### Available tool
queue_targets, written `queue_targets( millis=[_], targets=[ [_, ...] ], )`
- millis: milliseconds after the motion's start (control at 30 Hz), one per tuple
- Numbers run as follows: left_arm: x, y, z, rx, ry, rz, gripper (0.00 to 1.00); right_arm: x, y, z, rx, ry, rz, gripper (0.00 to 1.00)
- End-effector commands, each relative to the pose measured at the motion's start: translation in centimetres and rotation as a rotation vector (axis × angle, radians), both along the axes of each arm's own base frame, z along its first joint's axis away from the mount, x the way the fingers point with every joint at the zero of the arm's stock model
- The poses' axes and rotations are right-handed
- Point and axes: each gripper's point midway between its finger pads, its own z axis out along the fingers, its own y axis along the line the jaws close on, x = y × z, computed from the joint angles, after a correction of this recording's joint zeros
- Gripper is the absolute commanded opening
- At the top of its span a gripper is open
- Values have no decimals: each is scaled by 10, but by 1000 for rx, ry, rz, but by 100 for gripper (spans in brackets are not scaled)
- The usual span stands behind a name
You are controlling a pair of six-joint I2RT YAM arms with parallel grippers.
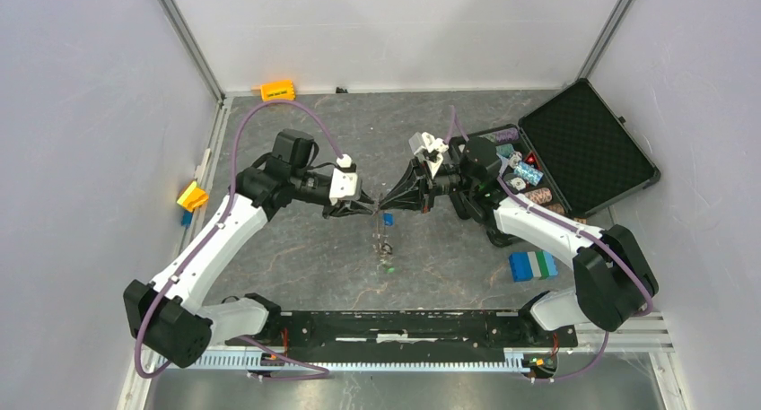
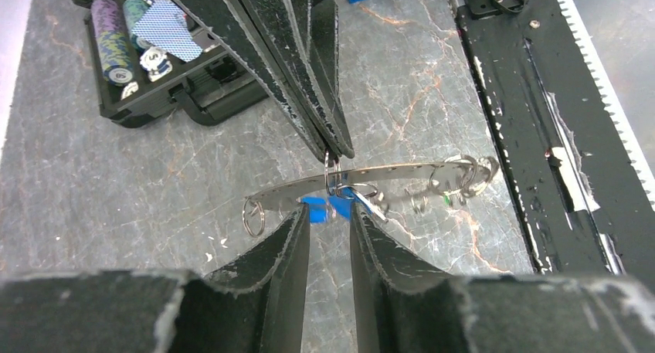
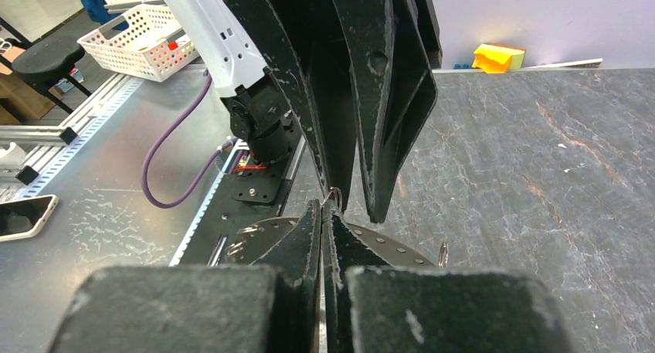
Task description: Put the keys on the keyring
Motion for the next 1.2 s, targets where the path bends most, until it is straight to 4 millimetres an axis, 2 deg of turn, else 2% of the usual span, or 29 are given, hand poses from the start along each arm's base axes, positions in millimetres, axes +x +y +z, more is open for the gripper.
queue_targets(
  millis=[0,333,467,600,800,933,1167],
  targets=[
    [-8,-9,-4,-16,6,-69,31,-3,0,22,59,-72,12,0],
    [-10,-20,4,-91,49,-74,25,-9,-2,19,85,-73,17,0],
    [-10,-23,7,-131,56,-63,22,-14,-4,26,127,-75,26,0],
    [-13,-23,4,-133,74,-67,19,-12,-3,29,139,-69,22,0],
    [-19,-23,-7,-122,103,-75,13,-2,-1,22,101,-77,-24,0],
    [-20,-28,-12,-130,135,-73,3,1,0,21,91,-81,-36,0],
    [-25,-34,-21,-124,136,-77,2,3,1,26,95,-98,-39,0]
  ],
)
